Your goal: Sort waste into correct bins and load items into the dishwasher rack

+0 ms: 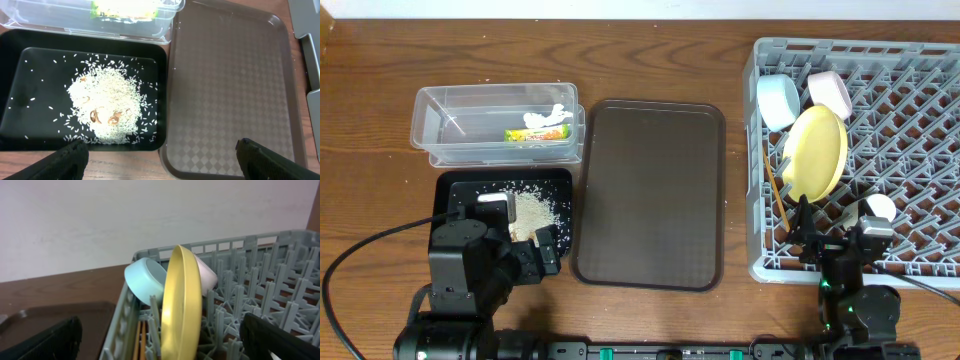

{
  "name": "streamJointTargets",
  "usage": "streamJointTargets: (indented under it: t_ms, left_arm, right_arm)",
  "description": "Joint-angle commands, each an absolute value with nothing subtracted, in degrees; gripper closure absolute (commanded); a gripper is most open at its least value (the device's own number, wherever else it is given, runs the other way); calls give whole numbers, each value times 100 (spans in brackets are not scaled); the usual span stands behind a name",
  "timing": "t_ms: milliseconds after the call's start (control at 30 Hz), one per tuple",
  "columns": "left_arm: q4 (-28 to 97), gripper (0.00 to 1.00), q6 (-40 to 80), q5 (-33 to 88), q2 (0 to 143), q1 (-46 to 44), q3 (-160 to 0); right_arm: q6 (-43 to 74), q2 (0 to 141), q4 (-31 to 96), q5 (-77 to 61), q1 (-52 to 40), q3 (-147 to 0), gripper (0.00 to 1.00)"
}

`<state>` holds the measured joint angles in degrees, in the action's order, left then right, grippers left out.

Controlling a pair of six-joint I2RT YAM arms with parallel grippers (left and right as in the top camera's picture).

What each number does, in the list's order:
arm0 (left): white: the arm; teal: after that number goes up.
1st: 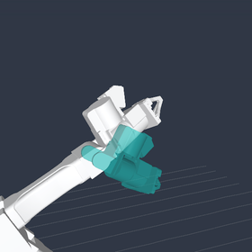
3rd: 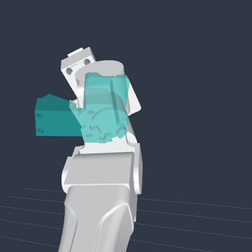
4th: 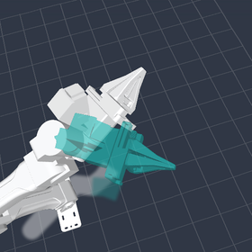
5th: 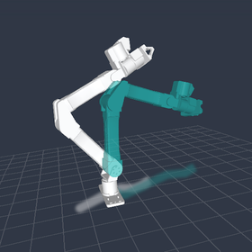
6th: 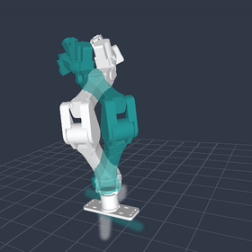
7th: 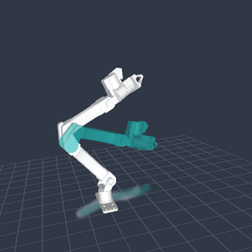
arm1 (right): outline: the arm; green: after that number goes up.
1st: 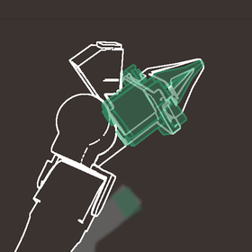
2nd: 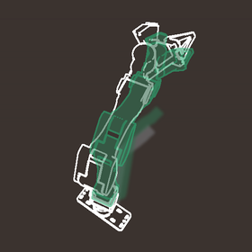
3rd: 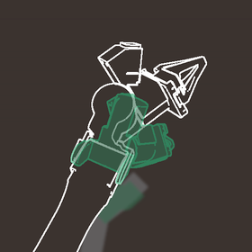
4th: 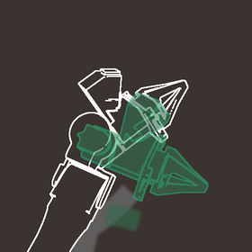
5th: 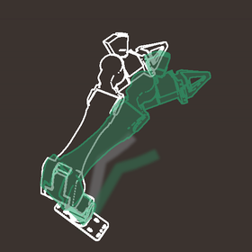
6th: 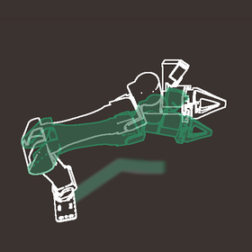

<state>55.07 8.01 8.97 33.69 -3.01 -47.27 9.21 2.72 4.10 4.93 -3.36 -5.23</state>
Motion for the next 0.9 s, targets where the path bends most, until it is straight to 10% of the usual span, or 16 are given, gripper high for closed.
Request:
streamJointTargets:
  t_ms: [0, 867]
  left_arm:
    - [5500, 3, 773, 851, 3365, -292, -4694]
    - [5500, 3, 773, 851, 3365, -292, -4694]
  right_arm:
    - [390, 27, 329, 386, -187, -392, 1]
    - [-93, 67, 749, -196, -178, -185, 1]
